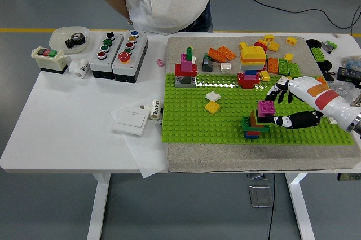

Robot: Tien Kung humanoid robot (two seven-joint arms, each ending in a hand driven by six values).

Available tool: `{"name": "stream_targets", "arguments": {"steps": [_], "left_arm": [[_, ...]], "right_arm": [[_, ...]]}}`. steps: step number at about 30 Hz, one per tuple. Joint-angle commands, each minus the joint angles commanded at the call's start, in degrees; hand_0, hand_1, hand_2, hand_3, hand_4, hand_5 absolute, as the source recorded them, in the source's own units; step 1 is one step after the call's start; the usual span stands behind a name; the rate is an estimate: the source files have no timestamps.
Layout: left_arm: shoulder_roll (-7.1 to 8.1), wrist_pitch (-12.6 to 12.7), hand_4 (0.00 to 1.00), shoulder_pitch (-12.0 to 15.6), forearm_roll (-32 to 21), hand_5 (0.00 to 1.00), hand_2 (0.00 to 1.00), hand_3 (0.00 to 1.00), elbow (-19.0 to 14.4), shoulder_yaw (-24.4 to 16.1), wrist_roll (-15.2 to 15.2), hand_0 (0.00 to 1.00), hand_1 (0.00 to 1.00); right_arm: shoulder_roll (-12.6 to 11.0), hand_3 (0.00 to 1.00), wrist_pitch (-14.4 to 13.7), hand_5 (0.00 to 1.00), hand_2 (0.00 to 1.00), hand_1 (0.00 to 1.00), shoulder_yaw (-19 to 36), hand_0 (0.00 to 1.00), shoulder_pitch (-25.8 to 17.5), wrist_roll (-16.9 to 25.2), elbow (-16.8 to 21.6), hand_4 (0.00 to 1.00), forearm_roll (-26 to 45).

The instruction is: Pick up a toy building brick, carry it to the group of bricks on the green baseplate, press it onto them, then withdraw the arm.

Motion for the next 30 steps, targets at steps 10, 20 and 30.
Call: {"name": "stream_targets", "arguments": {"steps": [10, 20, 30], "left_arm": [[-0.03, -0.04, 0.638, 0.00, 0.15, 0.720, 0.646, 0.602, 0.01, -0.10, 0.07, 0.496, 0.570], [-0.01, -0.07, 0.638, -0.08, 0.05, 0.720, 0.646, 0.602, 0.01, -0.06, 0.02, 0.496, 0.570], [-0.03, -0.12, 0.638, -0.06, 0.20, 0.720, 0.646, 0.602, 0.02, -0.16, 0.07, 0.496, 0.570]], "right_arm": [[0.07, 0.524, 0.39, 0.375, 0.507, 0.433, 0.08, 0.348, 0.16, -0.19, -0.30, 0.794, -0.04], [0.02, 0.526, 0.93, 0.375, 0.513, 0.443, 0.25, 0.349, 0.15, -0.37, -0.34, 0.799, -0.11], [0.15, 0.536, 0.94, 0.391, 0.553, 0.504, 0.39, 0.354, 0.21, -0.50, -0.53, 0.828, -0.07]]}}
